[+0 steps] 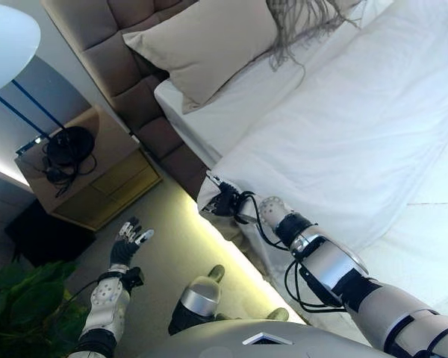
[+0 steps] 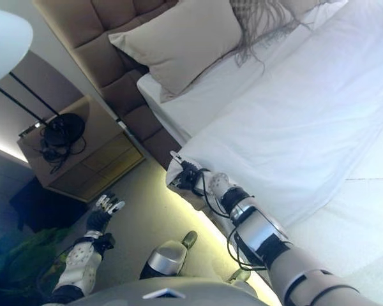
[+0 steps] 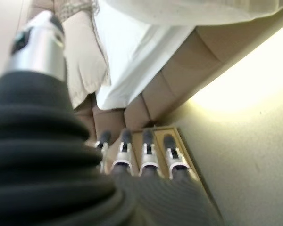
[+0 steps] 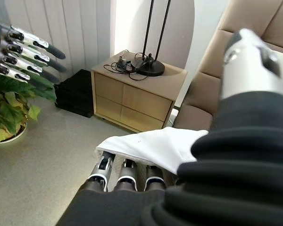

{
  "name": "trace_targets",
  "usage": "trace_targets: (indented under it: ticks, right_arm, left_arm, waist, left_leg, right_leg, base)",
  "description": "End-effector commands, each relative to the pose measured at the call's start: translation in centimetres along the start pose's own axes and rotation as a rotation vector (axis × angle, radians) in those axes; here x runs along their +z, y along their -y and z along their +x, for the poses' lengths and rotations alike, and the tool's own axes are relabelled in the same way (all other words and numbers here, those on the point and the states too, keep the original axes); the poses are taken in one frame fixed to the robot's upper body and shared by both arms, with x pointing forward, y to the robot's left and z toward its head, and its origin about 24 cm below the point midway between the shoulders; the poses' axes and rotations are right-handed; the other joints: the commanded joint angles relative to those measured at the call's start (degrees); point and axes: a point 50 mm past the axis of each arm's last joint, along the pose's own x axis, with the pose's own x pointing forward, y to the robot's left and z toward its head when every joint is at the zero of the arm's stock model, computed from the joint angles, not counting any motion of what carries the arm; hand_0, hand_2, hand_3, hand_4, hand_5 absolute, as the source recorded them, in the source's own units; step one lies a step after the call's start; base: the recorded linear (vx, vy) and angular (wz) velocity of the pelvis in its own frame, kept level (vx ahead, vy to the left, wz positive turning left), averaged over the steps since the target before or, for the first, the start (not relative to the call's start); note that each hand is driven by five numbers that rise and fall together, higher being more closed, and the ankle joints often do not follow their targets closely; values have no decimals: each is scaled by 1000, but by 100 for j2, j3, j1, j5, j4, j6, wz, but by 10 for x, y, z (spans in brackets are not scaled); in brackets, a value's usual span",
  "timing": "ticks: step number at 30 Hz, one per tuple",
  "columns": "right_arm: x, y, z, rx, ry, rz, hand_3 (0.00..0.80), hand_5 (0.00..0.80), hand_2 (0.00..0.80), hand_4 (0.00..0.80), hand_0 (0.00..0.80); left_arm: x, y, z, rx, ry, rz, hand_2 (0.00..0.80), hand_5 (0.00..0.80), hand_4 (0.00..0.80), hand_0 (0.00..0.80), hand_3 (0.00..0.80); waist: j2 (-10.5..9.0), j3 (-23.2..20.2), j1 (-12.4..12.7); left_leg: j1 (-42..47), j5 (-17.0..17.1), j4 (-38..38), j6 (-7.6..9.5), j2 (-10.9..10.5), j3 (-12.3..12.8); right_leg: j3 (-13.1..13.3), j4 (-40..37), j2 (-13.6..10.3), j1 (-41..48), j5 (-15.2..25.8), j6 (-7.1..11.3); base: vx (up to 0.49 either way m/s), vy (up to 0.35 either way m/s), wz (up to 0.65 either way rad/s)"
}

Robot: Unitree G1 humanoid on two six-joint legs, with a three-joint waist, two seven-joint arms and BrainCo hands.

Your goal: Make the bed neatly

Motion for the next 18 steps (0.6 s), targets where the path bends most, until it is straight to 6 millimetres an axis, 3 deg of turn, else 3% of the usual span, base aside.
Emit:
trace_targets:
  ticks: [1,8,12,18]
  right_arm:
    - [-76,-152,-10,522,-283,-17,0,0,0,0,0]
    - [-114,-161,-17,508,-362,-49,0,0,0,0,0]
    - [-125,-143,-12,439,-361,-109,0,0,0,0,0]
    - [-137,-91,-1,291,-429,-178,0,0,0,0,0]
  left_arm:
    - [6,9,7,-53,28,72,0,0,0,0,0]
    - [4,12,6,-26,33,52,0,0,0,0,0]
    - [1,11,5,9,25,28,0,0,0,0,0]
    - [1,8,4,61,44,6,0,0,0,0,0]
  waist:
    - [-179,-83,198]
    - [-264,-45,125]
    - [-309,11,50]
    - [-375,169,-5]
  left_leg:
    - [12,227,-160,363,-338,45]
    - [11,217,-168,359,-327,128]
    - [9,197,-168,362,-307,185]
    - [-121,198,-168,347,-243,269]
  right_leg:
    - [116,253,-755,83,695,243]
    - [190,296,-757,-1,723,254]
    - [242,327,-748,-81,742,266]
    - [268,291,-699,-165,713,281]
  base:
    - [0,0,0]
    - [-15,-3,-2]
    - [-33,-5,-13]
    - [-68,-21,-1]
